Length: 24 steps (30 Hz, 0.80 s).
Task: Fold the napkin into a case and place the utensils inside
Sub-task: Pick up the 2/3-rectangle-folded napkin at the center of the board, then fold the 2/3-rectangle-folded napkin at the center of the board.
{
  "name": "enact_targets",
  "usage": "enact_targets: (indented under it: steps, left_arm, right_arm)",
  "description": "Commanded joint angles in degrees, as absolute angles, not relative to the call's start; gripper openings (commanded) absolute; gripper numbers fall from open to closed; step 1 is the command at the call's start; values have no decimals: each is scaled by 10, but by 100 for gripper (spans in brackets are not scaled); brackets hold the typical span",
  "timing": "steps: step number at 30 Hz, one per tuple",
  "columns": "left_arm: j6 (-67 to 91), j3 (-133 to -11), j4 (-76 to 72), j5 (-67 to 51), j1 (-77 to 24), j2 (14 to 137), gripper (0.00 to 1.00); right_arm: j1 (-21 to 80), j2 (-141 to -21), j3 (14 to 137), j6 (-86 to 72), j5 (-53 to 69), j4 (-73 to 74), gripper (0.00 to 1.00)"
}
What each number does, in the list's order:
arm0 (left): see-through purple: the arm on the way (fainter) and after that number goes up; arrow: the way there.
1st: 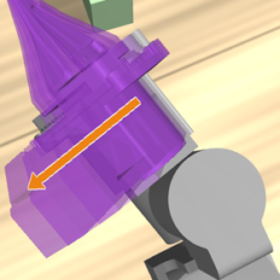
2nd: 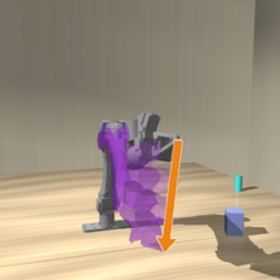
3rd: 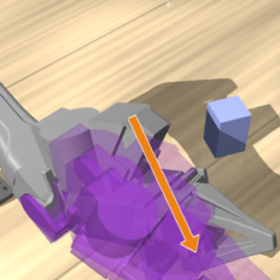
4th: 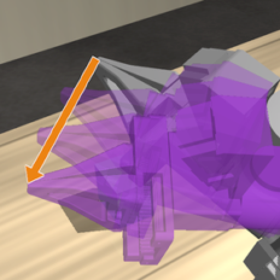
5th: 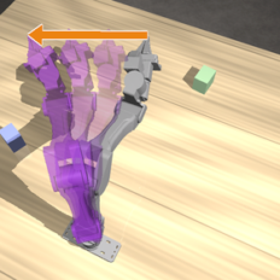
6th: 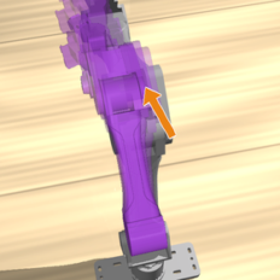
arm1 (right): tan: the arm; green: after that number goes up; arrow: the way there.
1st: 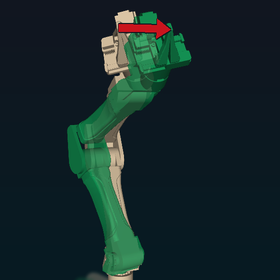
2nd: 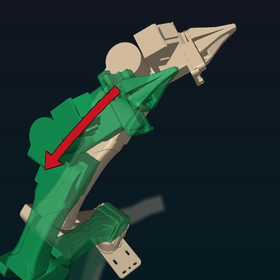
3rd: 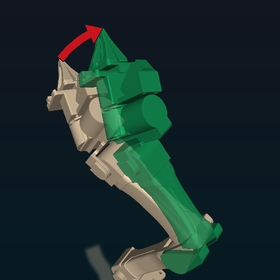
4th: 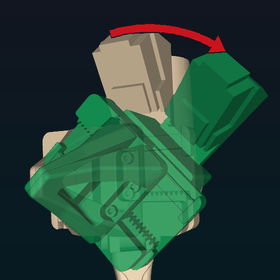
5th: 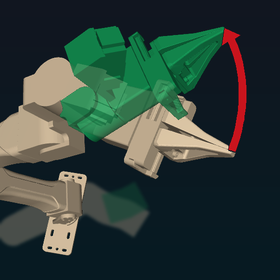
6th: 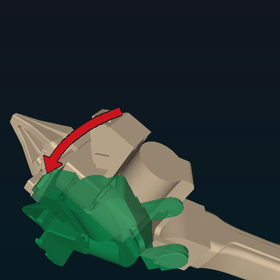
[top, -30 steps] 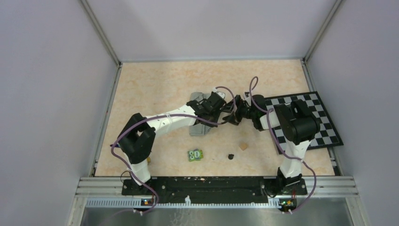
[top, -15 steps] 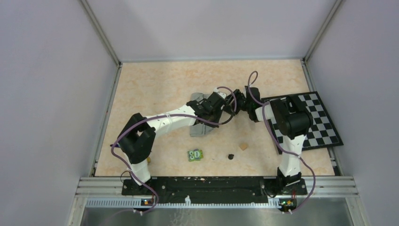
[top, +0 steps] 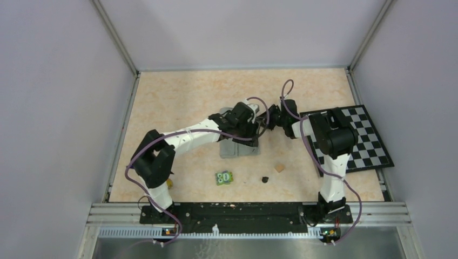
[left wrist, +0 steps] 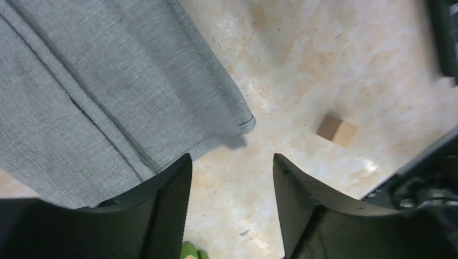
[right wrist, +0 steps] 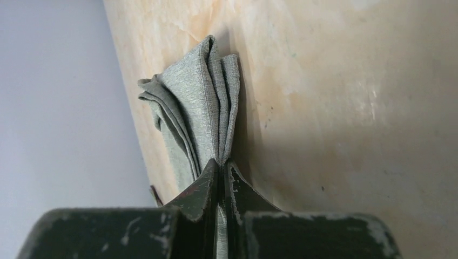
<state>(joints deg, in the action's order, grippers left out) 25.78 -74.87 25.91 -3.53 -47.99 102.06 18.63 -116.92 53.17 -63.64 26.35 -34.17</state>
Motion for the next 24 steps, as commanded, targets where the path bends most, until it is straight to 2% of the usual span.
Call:
enact_targets:
  steps: [1,4,9,13,16,24]
  left_arm:
    - [310,-682,148,-191,-389,919,66]
    - [367,-609,64,-243,-304,880,63]
    - [419,-567,-62,-307,-220,925,47]
    - [421,-604,-106,-327,-207,1003,29]
    - [416,-621,-136,-317,-208,1059,22]
    - [420,-654,-130,-268,-206,1158,10]
  right_arm:
    - [190,-1163,571,-573,250,-341,0]
    - [190,-1156,579,-539,244,-322,0]
    - [191,-1150,601,-488,239,-282,0]
    - [191,-1148,620,-462,237,-248,0]
    - [192,-1138,629,-444,224,-224,0]
    - [226,-1110,678,-392,163,-137,0]
